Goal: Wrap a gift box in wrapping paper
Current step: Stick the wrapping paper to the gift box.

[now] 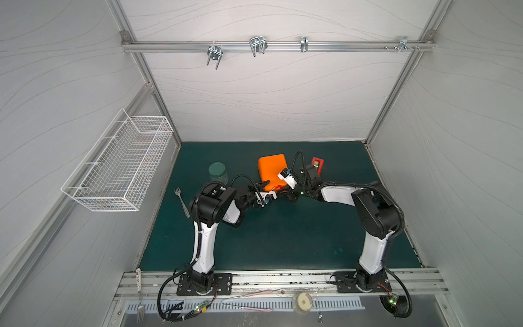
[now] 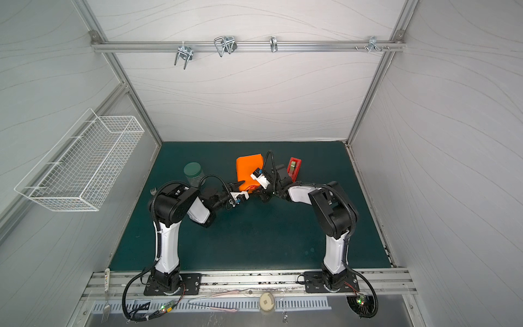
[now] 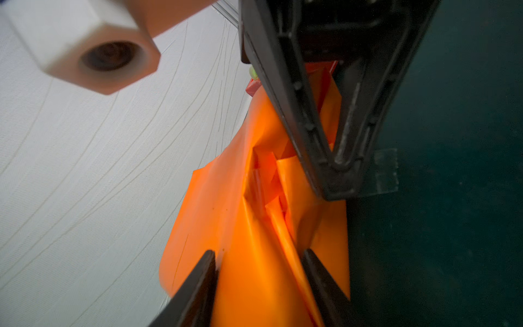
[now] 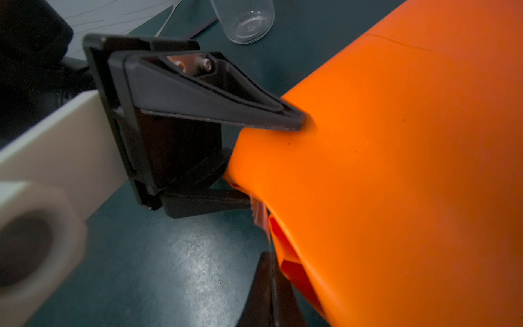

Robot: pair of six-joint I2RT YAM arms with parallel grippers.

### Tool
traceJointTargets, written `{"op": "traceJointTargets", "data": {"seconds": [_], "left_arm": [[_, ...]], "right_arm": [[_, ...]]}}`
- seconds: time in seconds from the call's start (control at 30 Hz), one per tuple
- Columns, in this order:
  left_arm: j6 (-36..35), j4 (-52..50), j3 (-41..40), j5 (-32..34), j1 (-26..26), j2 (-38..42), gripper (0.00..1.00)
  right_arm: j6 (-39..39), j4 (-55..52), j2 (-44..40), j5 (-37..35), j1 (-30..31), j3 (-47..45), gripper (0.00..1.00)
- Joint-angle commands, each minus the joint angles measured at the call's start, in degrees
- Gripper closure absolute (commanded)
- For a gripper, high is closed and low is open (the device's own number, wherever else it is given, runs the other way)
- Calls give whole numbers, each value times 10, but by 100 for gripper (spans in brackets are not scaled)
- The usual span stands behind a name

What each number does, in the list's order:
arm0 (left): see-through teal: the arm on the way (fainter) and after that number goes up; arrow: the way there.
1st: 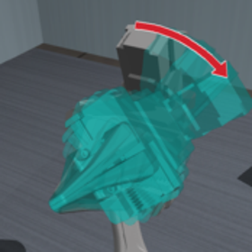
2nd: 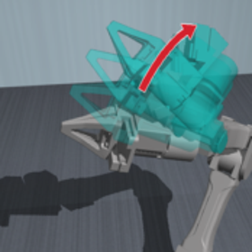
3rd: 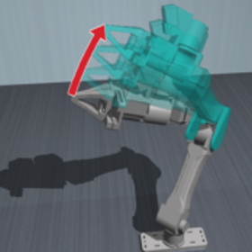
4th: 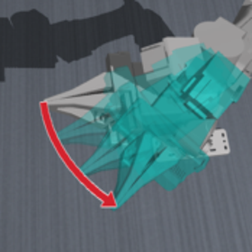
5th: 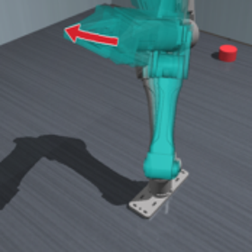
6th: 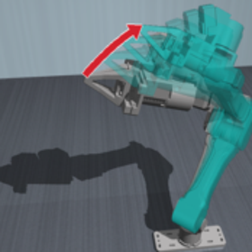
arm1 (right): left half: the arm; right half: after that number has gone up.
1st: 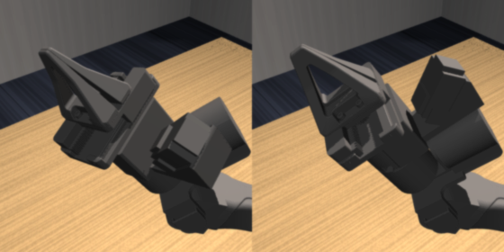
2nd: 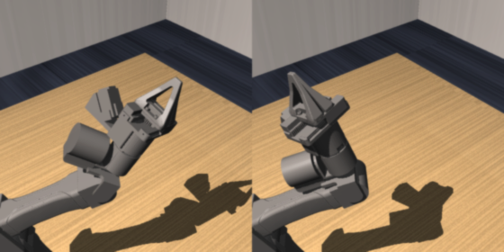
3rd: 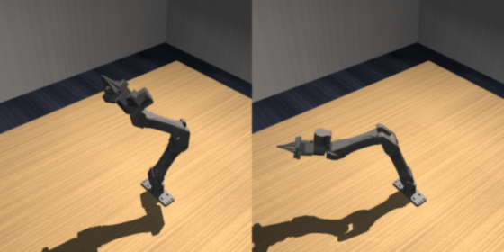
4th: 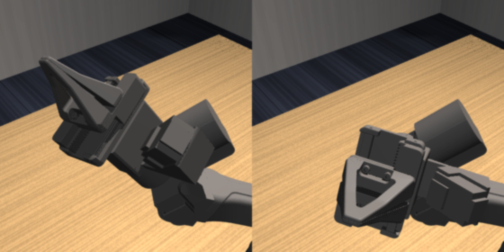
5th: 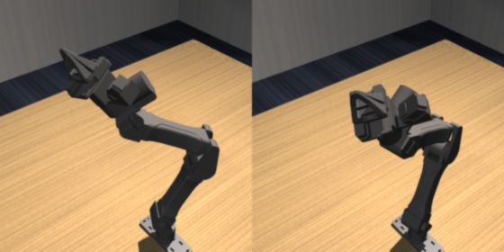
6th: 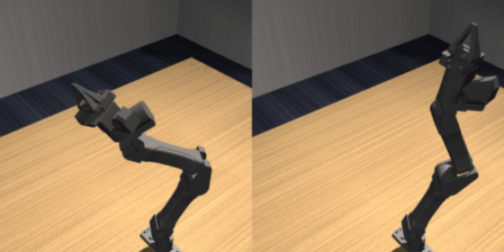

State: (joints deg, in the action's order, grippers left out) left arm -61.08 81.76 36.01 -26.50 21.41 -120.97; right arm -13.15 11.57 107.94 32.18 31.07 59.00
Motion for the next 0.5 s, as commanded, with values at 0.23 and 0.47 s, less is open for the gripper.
{"op": "traceJointTargets", "data": {"seconds": [0.23, 0.47], "left_arm": [[-3, -10, 9, 4, -2, -19, 49], [-3, -11, 10, 2, -2, -20, 49]], "right_arm": [[52, -12, 5, -7, -7, 29, 100], [89, -14, 6, -8, -9, 34, 100]]}}
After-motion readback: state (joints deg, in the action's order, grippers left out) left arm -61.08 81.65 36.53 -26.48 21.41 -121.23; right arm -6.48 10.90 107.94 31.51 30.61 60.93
